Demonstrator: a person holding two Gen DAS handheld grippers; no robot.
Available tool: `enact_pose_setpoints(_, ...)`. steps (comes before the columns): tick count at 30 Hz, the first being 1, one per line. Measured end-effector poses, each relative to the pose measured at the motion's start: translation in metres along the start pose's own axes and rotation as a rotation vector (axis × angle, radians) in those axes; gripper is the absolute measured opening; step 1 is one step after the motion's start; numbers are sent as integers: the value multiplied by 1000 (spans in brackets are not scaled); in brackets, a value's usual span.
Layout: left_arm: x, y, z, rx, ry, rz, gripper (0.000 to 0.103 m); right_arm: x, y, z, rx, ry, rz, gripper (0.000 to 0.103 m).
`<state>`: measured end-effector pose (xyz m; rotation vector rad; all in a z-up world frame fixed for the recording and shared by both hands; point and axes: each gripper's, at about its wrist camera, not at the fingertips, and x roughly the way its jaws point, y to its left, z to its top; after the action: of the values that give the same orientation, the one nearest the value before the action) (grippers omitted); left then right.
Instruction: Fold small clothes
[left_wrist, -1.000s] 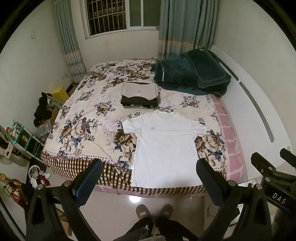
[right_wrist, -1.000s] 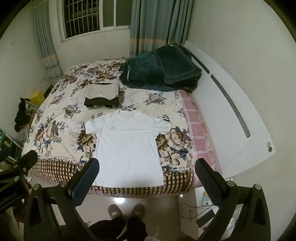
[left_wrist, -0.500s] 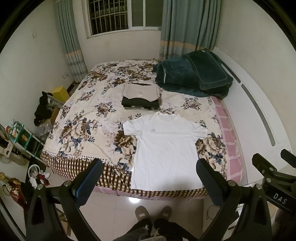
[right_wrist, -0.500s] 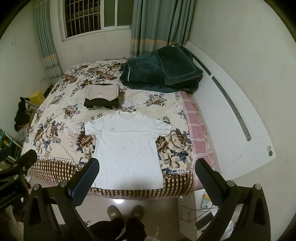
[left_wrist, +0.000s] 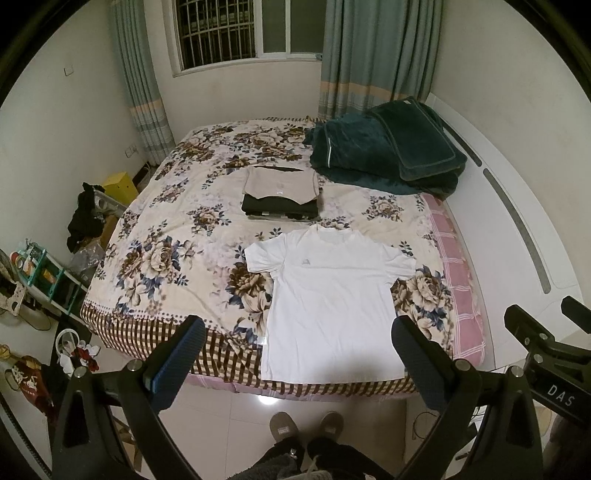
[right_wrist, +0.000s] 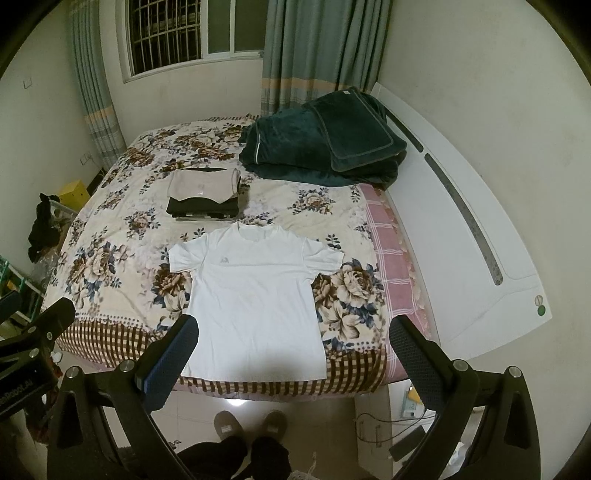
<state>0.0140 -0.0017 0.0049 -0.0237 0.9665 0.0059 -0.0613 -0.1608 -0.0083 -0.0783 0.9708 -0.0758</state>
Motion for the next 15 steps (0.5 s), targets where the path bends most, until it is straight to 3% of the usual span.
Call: enact_pose_setpoints(15,0,0,1,1,-1,-1,103,-3,-2,7,-1,1,4,103)
